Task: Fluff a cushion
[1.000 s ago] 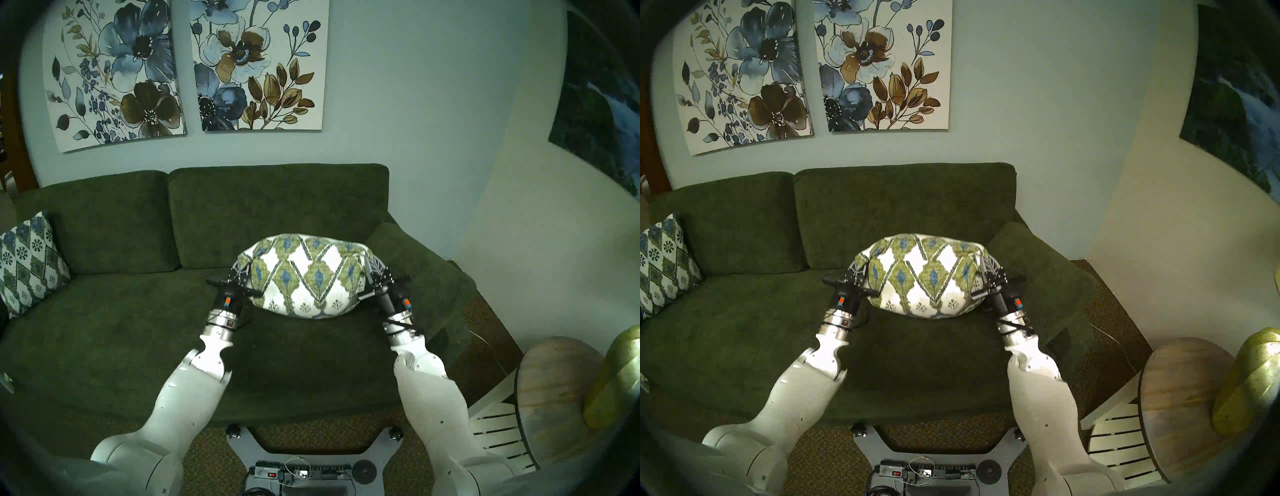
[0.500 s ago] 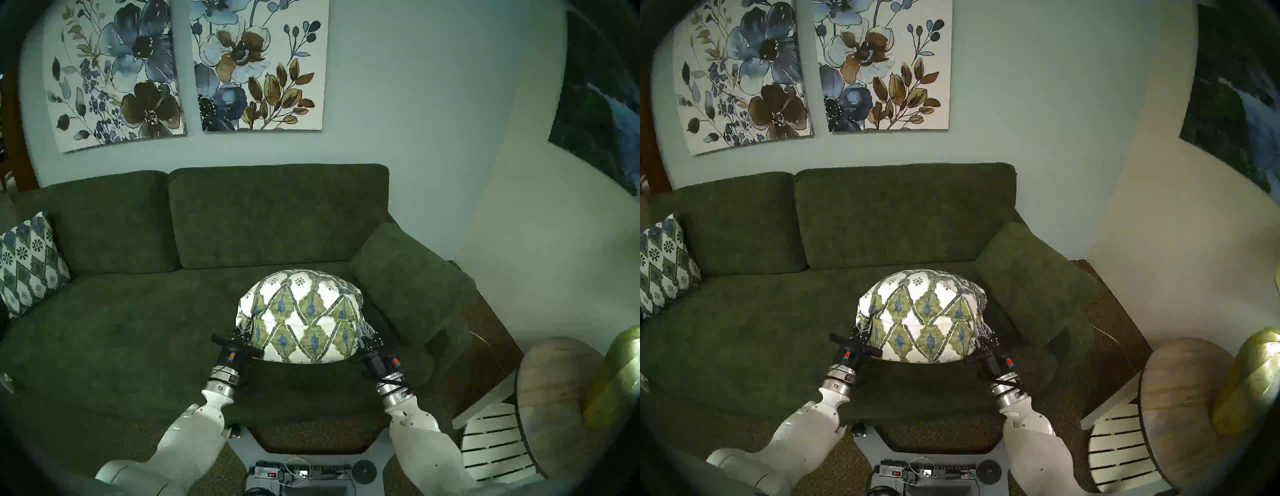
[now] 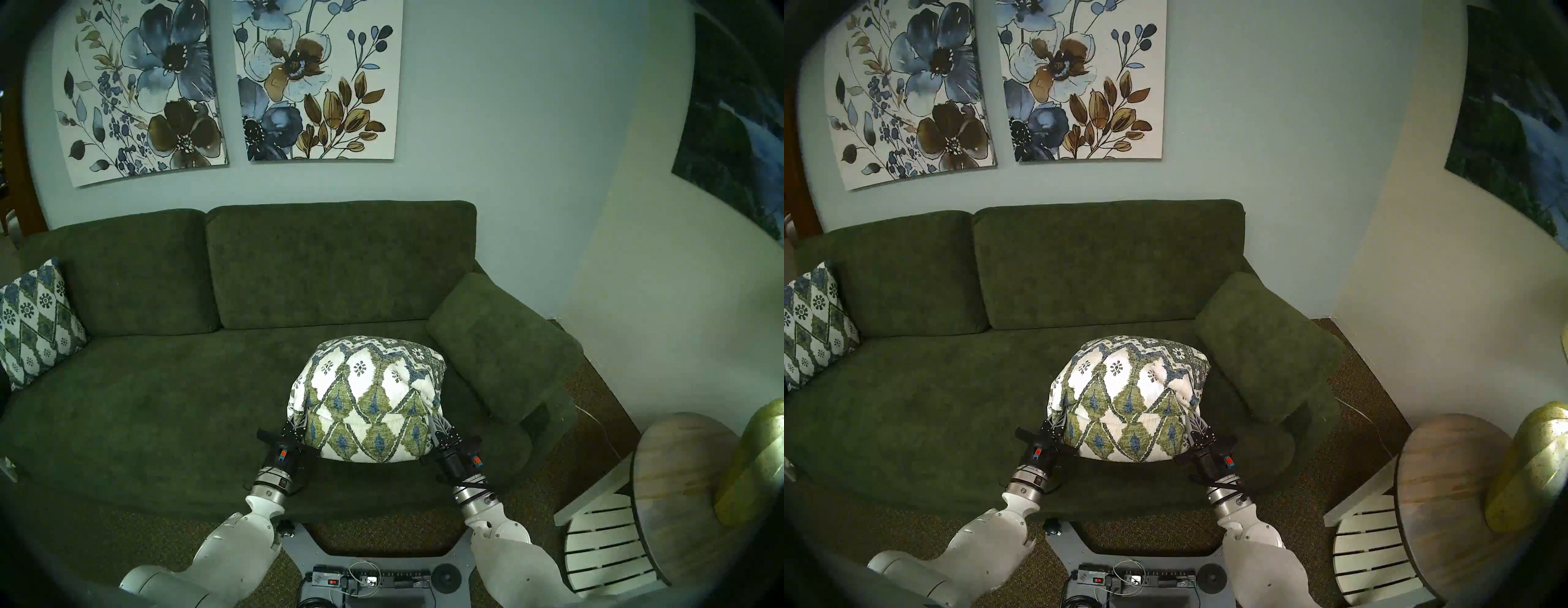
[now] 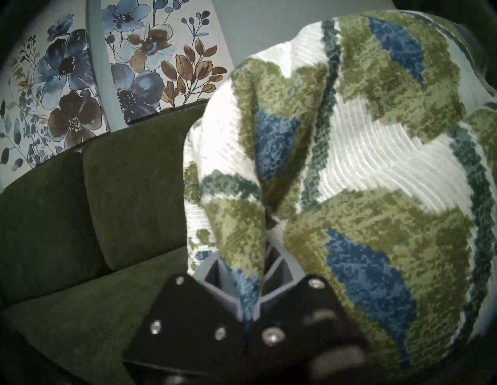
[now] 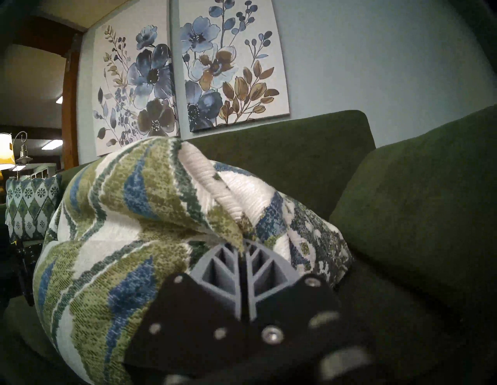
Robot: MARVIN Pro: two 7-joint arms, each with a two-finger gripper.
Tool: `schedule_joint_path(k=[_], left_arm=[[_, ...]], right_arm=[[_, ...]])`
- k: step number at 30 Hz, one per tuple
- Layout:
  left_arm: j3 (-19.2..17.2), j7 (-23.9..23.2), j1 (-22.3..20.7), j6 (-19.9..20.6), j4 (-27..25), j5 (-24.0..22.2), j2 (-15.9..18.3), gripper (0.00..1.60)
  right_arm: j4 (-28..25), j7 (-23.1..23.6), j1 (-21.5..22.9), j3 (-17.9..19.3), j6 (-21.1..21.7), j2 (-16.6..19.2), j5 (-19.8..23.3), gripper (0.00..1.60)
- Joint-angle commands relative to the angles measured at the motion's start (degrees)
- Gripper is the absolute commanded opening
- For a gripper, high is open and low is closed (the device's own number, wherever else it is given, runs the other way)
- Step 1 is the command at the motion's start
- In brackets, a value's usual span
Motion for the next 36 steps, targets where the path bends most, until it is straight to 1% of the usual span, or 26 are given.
schedule_joint_path(k=[1,2,3,4,5,7,8,9,10,13,17,23,24,25,27,29,30,31,32,34,36], left_arm=[[-1.09,0.83,-2.56,0.33,1.65,-0.76,0.36,0.0],[-1.06,0.82,-2.88,0.29,1.68,-0.73,0.29,0.0],[-1.01,0.81,-3.3,0.23,1.77,-0.68,0.21,0.0],[-0.98,0.81,-3.72,0.2,1.73,-0.65,0.13,0.0],[-0.99,0.84,-4.08,0.2,1.81,-0.64,0.04,0.0],[-1.0,0.89,-4.79,0.2,1.9,-0.65,-0.09,0.0],[-1.01,0.91,-5.17,0.2,2.02,-0.65,-0.18,0.0],[-0.99,0.94,-5.4,0.2,2.05,-0.62,-0.28,0.0],[-0.96,0.96,-5.67,0.2,2.19,-0.58,-0.42,0.0],[-0.85,1.1,-6.18,0.2,2.57,-0.48,-0.98,0.0],[-0.51,1.2,-6.56,0.2,2.86,-0.24,-1.93,0.0],[-0.18,1.78,-7.04,0.2,2.69,-0.12,-3.45,0.0],[-0.18,1.95,-7.12,0.2,2.65,-0.16,-3.66,0.0],[-0.18,2.14,-7.22,0.2,2.6,-0.2,-3.84,0.0],[-0.16,2.44,-7.39,0.2,2.4,-0.36,-4.18,0.0],[-0.06,2.83,-7.55,0.2,2.07,-0.5,-4.42,0.0],[0.03,3.02,-7.61,0.2,1.81,-0.53,-4.49,0.0],[0.09,3.25,-7.64,0.2,1.54,-0.6,-4.53,1.29],[0.18,3.4,-7.65,0.2,1.04,-0.59,-4.42,1.6],[0.24,4.02,-7.8,0.2,-0.35,-0.78,-4.19,1.6],[0.27,4.54,-8.03,0.2,-2.23,-0.8,-3.76,1.6]], right_arm=[[2.11,-1.01,-0.13,1.16,0.15,0.65,0.25,0.03],[2.31,-0.97,-0.04,1.19,0.15,0.64,0.27,0.42],[2.49,-0.9,0.16,1.24,0.15,0.66,0.29,0.55],[2.5,-0.87,0.4,1.3,0.15,0.67,0.36,0.73],[2.53,-0.83,0.62,1.33,0.15,0.69,0.4,0.97],[2.13,-0.81,1.15,1.46,0.15,0.59,0.57,1.28],[1.81,-0.75,1.49,1.56,0.15,0.49,0.69,1.31],[1.5,-0.73,1.75,1.65,0.15,0.4,0.79,1.54],[0.99,-0.65,2.05,1.72,0.15,0.22,0.94,1.6],[-0.63,-0.41,2.83,1.75,0.15,-0.15,1.32,1.6],[-3.62,0.51,4.32,0.48,0.15,-0.23,1.56,1.6],[-9.14,2.85,6.29,-3.53,0.15,-0.29,1.71,1.6],[-9.09,3.38,6.93,-4.24,0.15,-0.37,1.72,1.6],[-10.64,3.73,6.91,-4.81,0.15,-0.35,1.86,1.6],[-11.47,3.99,7.82,-4.95,0.15,-0.52,2.54,1.6],[-12.75,3.74,8.43,-3.95,0.15,-0.74,3.47,1.6],[-14.35,3.42,8.21,-2.88,0.15,-0.82,4.03,1.6],[-14.33,3.3,8.52,-1.98,0.15,-0.67,4.54,1.6],[-15.29,3.03,8.36,-1.15,0.15,0.26,4.96,1.6],[-16.98,2.81,7.84,0.47,0.15,1.6,5.83,1.6],[-17.52,2.68,7.32,1.96,0.15,2.25,6.53,1.6]])
